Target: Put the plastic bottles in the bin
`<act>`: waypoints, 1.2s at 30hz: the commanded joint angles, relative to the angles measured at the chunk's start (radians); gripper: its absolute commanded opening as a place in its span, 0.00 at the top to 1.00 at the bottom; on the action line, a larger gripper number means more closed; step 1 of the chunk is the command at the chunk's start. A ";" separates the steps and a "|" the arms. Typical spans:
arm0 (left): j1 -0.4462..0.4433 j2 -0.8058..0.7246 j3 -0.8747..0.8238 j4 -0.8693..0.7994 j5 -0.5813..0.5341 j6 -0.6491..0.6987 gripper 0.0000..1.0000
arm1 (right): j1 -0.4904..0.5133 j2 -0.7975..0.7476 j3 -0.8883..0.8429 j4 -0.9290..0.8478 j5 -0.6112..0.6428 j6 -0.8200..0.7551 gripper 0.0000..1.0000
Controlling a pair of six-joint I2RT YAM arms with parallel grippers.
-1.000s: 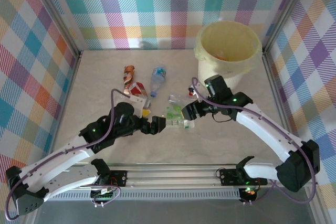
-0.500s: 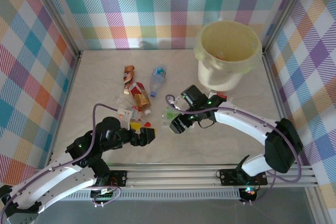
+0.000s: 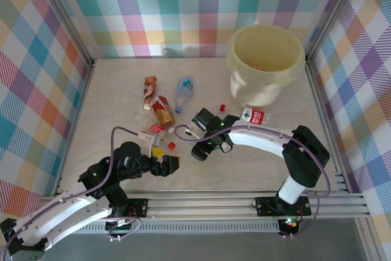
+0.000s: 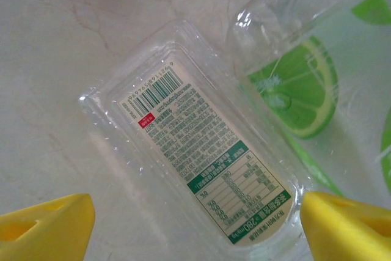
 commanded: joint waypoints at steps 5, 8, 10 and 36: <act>0.009 -0.015 -0.032 0.065 -0.018 0.033 0.00 | 0.033 0.059 0.035 0.004 0.090 -0.031 0.13; 0.008 -0.023 -0.040 0.072 -0.025 0.038 0.00 | 0.044 0.069 0.036 0.011 0.130 -0.017 0.13; 0.009 -0.019 -0.047 0.081 -0.026 0.038 0.00 | 0.050 0.077 0.040 0.018 0.129 -0.004 0.13; 0.010 -0.060 -0.082 0.122 -0.028 0.019 0.00 | 0.069 0.162 0.143 -0.022 0.025 0.028 0.05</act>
